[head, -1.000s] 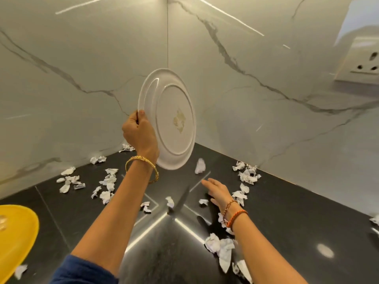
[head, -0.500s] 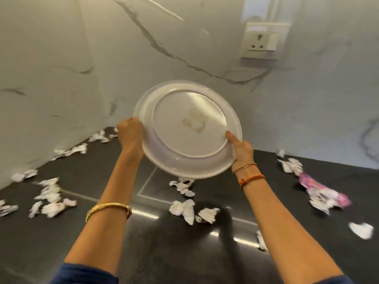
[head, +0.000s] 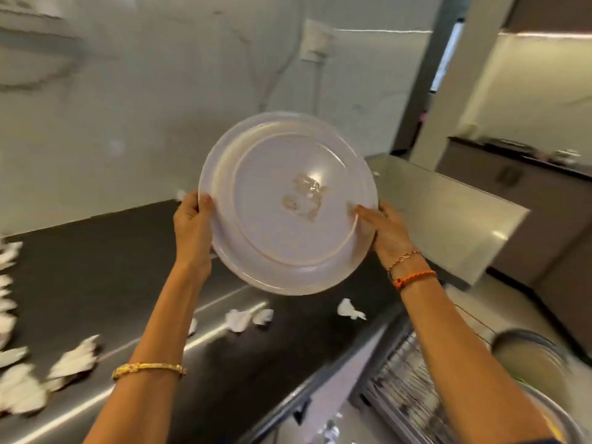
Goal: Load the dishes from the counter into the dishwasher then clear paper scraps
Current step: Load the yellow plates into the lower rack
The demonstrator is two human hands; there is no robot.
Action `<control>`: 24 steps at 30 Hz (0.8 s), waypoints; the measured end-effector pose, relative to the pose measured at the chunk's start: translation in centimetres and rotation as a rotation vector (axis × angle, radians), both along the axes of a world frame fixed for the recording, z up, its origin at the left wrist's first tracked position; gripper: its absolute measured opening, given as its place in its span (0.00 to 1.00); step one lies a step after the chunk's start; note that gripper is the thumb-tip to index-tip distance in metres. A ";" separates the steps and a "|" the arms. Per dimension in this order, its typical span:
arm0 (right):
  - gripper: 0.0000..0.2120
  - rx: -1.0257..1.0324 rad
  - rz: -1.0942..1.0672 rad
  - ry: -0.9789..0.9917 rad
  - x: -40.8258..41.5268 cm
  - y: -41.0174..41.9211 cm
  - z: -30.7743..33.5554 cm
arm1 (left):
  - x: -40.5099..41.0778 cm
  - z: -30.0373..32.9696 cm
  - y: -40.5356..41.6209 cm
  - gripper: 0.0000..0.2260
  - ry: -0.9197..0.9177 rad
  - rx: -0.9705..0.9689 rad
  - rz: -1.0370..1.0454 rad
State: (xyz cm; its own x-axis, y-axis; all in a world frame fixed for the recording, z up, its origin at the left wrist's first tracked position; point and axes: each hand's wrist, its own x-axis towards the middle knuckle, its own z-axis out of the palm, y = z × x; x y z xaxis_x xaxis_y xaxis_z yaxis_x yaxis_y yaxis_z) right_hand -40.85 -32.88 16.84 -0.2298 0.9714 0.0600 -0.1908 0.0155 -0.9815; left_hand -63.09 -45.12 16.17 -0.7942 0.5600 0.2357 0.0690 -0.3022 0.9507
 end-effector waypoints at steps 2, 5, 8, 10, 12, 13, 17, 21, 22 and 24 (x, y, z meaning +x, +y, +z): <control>0.19 0.011 -0.088 0.062 4.9 1.0 0.2 | 4.1 0.3 2.2 0.14 -0.001 0.064 -0.134; 0.25 0.094 -0.225 0.046 12.0 1.8 1.0 | 10.5 0.7 4.7 0.14 0.022 0.124 -0.272; 0.27 0.188 -0.320 -0.022 18.7 2.8 1.2 | 16.5 1.2 7.1 0.13 0.042 0.157 -0.365; 0.26 0.237 -0.407 -0.097 23.4 3.4 1.3 | 20.9 1.2 9.1 0.14 0.014 0.168 -0.407; 0.27 0.279 -0.490 -0.147 27.8 3.4 1.1 | 25.3 1.0 11.1 0.15 -0.003 0.162 -0.451; 0.29 0.296 -0.533 -0.168 30.5 3.6 0.7 | 28.1 0.6 12.3 0.15 0.013 0.150 -0.487; 0.35 0.299 -0.670 -0.320 40.4 4.0 -2.1 | 37.8 -3.0 16.1 0.12 0.028 0.066 -0.615; 0.32 0.211 -0.759 -0.453 48.0 4.0 -5.7 | 44.2 -6.5 19.0 0.11 0.126 -0.052 -0.776; 0.32 0.187 -0.768 -0.480 49.5 4.0 -6.8 | 45.4 -7.5 20.0 0.10 0.183 -0.082 -0.832; 0.30 0.140 -0.782 -0.516 51.8 3.9 -9.3 | 47.2 -9.5 21.9 0.10 0.310 -0.157 -0.945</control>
